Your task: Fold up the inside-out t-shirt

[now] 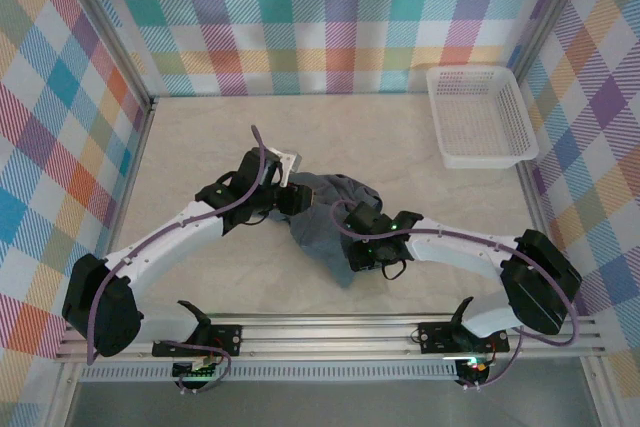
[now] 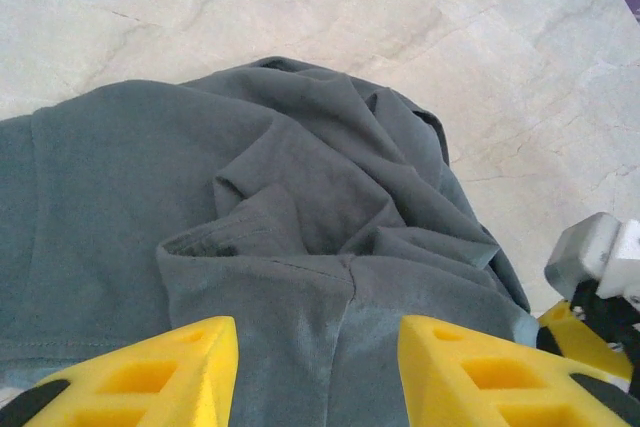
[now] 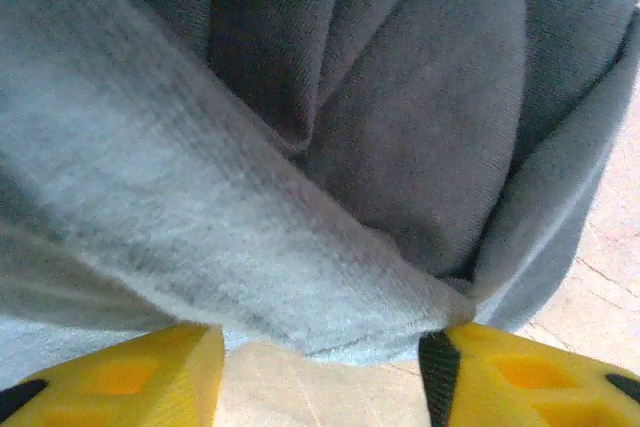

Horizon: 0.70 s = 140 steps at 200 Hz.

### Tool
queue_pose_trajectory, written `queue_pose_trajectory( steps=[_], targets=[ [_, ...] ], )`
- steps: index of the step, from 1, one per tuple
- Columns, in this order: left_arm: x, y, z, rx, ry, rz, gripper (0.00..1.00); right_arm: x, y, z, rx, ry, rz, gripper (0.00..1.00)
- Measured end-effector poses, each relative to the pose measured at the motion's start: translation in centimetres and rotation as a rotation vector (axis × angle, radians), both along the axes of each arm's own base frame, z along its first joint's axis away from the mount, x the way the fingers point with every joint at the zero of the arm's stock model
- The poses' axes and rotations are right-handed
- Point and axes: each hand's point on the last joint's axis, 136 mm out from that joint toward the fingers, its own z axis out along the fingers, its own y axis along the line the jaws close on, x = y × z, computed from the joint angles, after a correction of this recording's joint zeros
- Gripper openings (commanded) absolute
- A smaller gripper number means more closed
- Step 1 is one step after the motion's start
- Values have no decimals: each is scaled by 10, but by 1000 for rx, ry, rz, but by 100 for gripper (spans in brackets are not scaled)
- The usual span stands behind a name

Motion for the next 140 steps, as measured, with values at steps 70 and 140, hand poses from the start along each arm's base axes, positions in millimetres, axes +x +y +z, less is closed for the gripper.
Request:
queue_pose_trajectory(
  steps=[70, 140],
  targets=[
    [0, 1, 3, -2, -10, 4, 46, -1, 3, 3, 21, 4, 2, 21],
    [0, 1, 3, -1, -10, 5, 46, -7, 5, 14, 42, 14, 26, 8]
  ],
)
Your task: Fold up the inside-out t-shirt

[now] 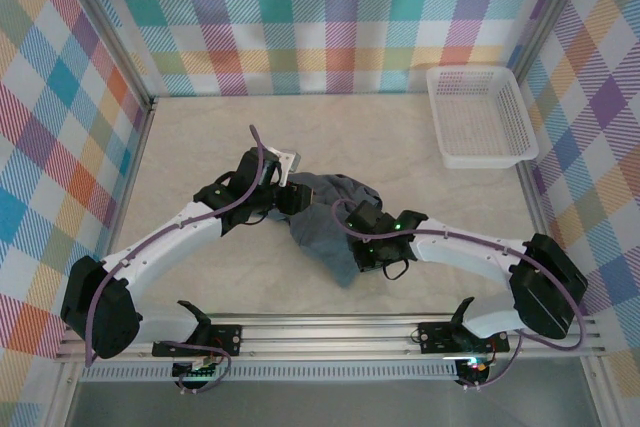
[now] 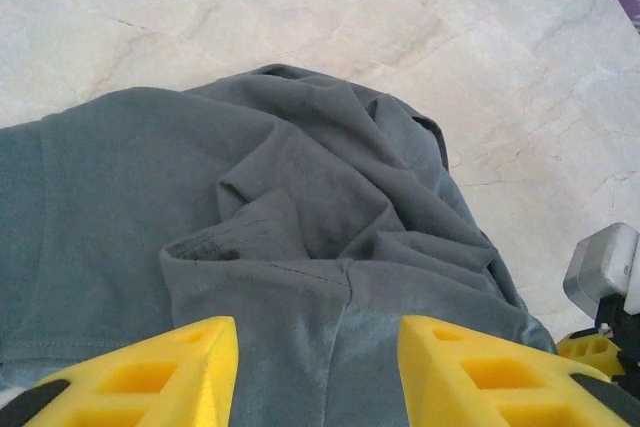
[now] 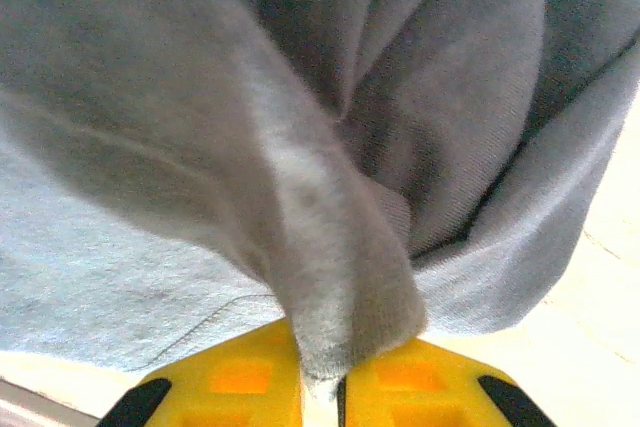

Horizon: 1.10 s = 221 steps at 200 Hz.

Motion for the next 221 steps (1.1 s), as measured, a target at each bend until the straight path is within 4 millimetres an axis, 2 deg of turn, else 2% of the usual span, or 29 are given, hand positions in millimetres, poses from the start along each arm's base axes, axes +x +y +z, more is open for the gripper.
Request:
queue_pose_trajectory(
  steps=[17, 49, 62, 67, 81, 91, 107, 124, 135, 145, 161, 180, 205, 221],
  targets=[
    [0, 0, 0, 0, 0, 0, 46, 1, 4, 2, 8, 6, 1, 0],
    [3, 3, -1, 3, 3, 15, 48, -1, 8, 6, 18, 28, 11, 0],
    [6, 8, -5, 5, 17, 37, 55, -1, 14, 18, 44, 30, 17, 0],
    [8, 12, -8, 4, 27, 55, 64, 0, 17, 25, 61, 25, 19, 0],
    [13, 31, -21, 22, 61, 128, 89, 9, 30, 60, 146, -28, 22, 0],
    [15, 45, -33, 33, 94, 189, 99, 19, 39, 96, 233, -90, 16, 0],
    [11, 65, -55, 41, 162, 272, 100, 42, 46, 160, 391, -215, -18, 0],
    [-2, 77, -77, 32, 237, 343, 100, 72, 39, 222, 524, -364, -85, 0],
    [-12, 80, -88, 15, 285, 374, 100, 91, 31, 251, 572, -449, -135, 0],
    [-19, 82, -97, -3, 326, 409, 100, 105, 22, 266, 587, -505, -179, 0],
    [-29, 88, -112, -18, 391, 477, 100, 120, 13, 276, 587, -559, -228, 0],
    [-33, 92, -121, -33, 438, 545, 100, 126, 10, 273, 567, -570, -246, 0],
    [-23, 89, -128, -58, 465, 607, 100, 129, 11, 268, 555, -563, -246, 0],
    [-8, 83, -130, -71, 473, 634, 100, 128, 12, 269, 558, -562, -244, 0]
  ],
)
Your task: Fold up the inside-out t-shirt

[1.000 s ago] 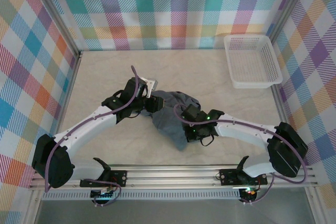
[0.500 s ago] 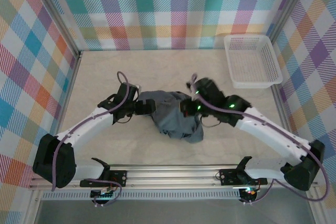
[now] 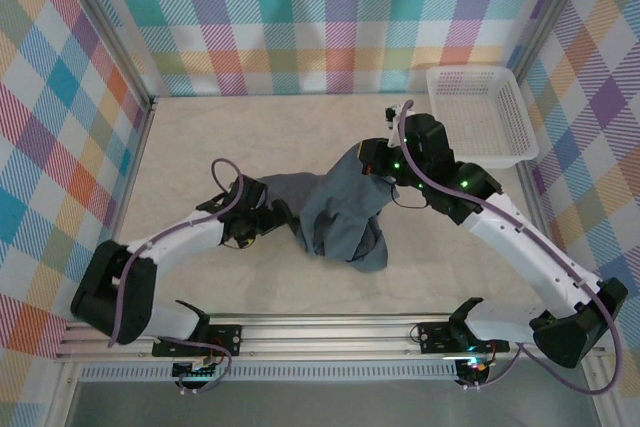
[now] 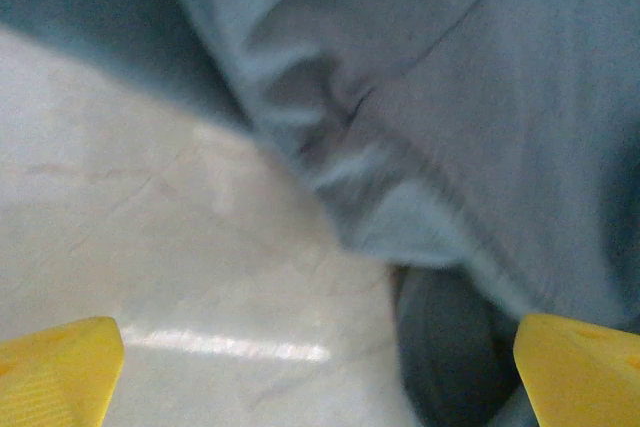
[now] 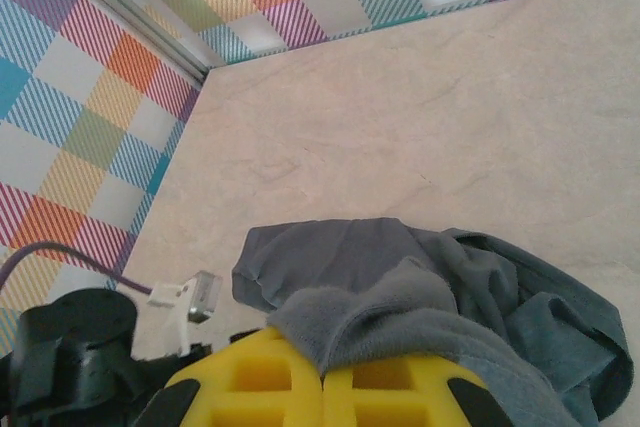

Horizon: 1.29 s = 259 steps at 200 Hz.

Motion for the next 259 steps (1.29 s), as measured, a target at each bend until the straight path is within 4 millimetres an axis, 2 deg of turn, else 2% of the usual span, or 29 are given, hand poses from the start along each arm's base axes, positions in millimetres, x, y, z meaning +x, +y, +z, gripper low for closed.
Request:
queue_pose_trajectory(
  steps=[14, 23, 32, 39, 44, 45, 68, 80, 85, 94, 103, 109, 114, 117, 121, 123, 128, 141, 151, 169, 188, 206, 227, 242, 252, 259],
  targets=[
    [18, -9, -2, -16, -4, 23, 96, -1, 1, 0, 3, 3, 5, 0],
    [31, -15, -4, -33, -5, 45, 86, -1, 1, -1, 4, 4, 6, 0],
    [43, -21, -7, -47, -13, 54, 59, -2, 1, -2, 4, 8, 9, 0],
    [50, -25, -10, -61, -14, 68, 29, -2, 1, -3, 4, 11, 11, 0],
    [54, -27, -13, -70, -12, 76, 2, -3, 1, -3, 3, 12, 11, 0],
    [54, -27, -14, -70, -13, 76, 0, -3, 1, -4, 2, 13, 11, 0],
    [60, -28, -16, -83, -10, 89, 0, -5, -1, -3, -1, 16, 11, 0],
    [64, -20, 1, -72, -34, 94, 0, -8, -4, 0, -6, 15, 10, 0],
    [67, -15, 15, -59, -60, 97, 0, -9, -5, 3, -10, 11, 12, 0],
    [75, -3, 51, -39, -124, 110, 0, -11, -7, 11, -9, -8, 18, 0],
    [86, 8, 104, -18, -232, 117, 0, -15, -9, 23, -2, -42, 33, 0],
    [94, 13, 148, -16, -325, 121, 0, -19, -11, 31, 4, -64, 43, 0],
    [99, 18, 194, -17, -422, 121, 0, -24, -12, 39, 13, -89, 58, 0],
    [100, 20, 212, -15, -459, 117, 0, -26, -13, 43, 18, -101, 66, 0],
    [101, 23, 250, -21, -536, 119, 0, -31, -14, 49, 27, -118, 80, 0],
    [100, 24, 261, -19, -561, 117, 0, -33, -14, 52, 32, -128, 86, 0],
    [97, 28, 308, -29, -657, 115, 0, -39, -16, 60, 46, -152, 106, 0],
    [81, 36, 400, -53, -856, 108, 0, -57, -18, 86, 98, -227, 168, 0],
    [67, 43, 451, -61, -968, 105, 0, -73, -19, 104, 143, -277, 221, 0],
    [50, 50, 506, -62, -1095, 103, 0, -98, -16, 126, 209, -339, 323, 0],
    [58, 48, 531, -54, -1153, 99, 0, -121, -6, 136, 248, -369, 459, 0],
    [82, 38, 532, -39, -1160, 87, 0, -136, 3, 139, 264, -384, 566, 0],
    [122, 17, 503, -9, -1123, 55, 0, -142, 10, 137, 267, -382, 635, 0],
    [136, 5, 482, 5, -1112, 37, 0, -144, 11, 139, 262, -400, 649, 0],
    [142, 3, 478, 21, -1116, 39, 0, -143, 8, 141, 253, -424, 637, 0],
    [147, 4, 481, 33, -1132, 52, 0, -140, 5, 143, 246, -439, 608, 0]
  ],
)
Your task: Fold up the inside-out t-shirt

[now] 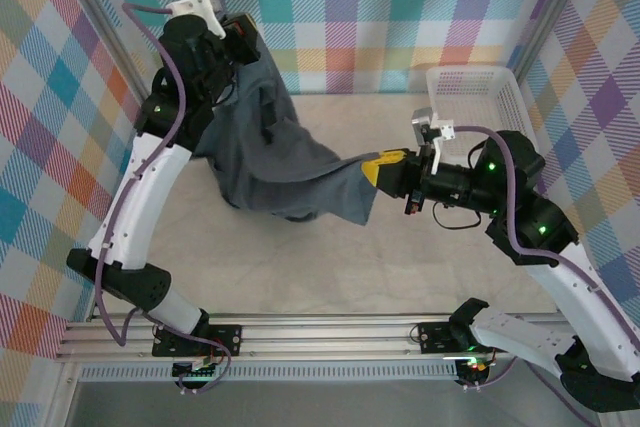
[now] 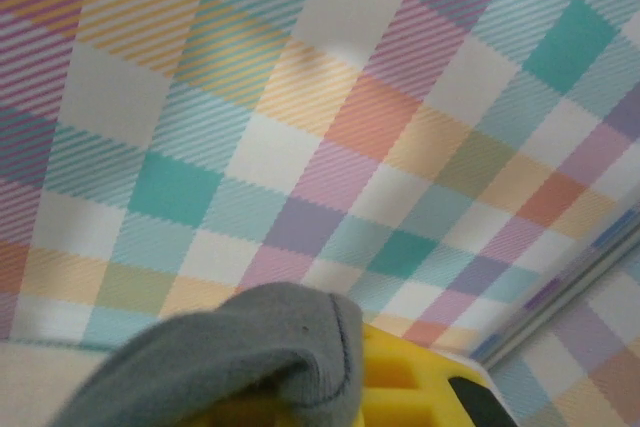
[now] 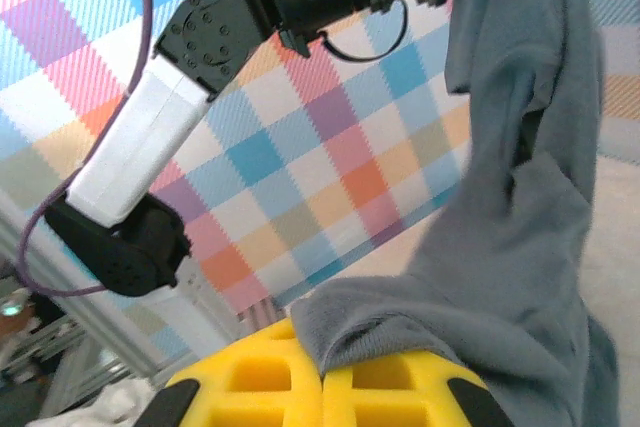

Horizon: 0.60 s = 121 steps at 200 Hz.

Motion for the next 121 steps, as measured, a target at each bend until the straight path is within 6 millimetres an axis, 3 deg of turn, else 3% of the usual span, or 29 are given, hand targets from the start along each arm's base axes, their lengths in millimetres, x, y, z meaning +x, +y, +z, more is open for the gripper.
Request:
queue_pose_trajectory(
  steps=[29, 43, 51, 63, 76, 90, 106, 121],
  targets=[
    [34, 1, 53, -20, -135, 80, 0, 39, -27, 3, 9, 3, -288, 0],
    [63, -2, 58, -47, -168, 107, 0, 64, -46, -4, -18, 51, -467, 0],
    [83, -5, 48, -56, -162, 120, 0, 80, -56, -10, -45, 93, -571, 0],
    [121, -12, 11, -54, -116, 137, 1, 104, -71, -22, -91, 168, -717, 0],
    [161, -23, -50, -26, -9, 142, 27, 128, -86, -41, -152, 252, -854, 0],
    [197, -37, -138, 32, 153, 142, 52, 149, -98, -73, -239, 346, -967, 0],
    [213, -44, -225, 116, 336, 135, 64, 163, -107, -111, -350, 440, -1038, 0],
    [207, -44, -275, 178, 477, 125, 66, 168, -111, -134, -414, 497, -1067, 0]
  ],
)
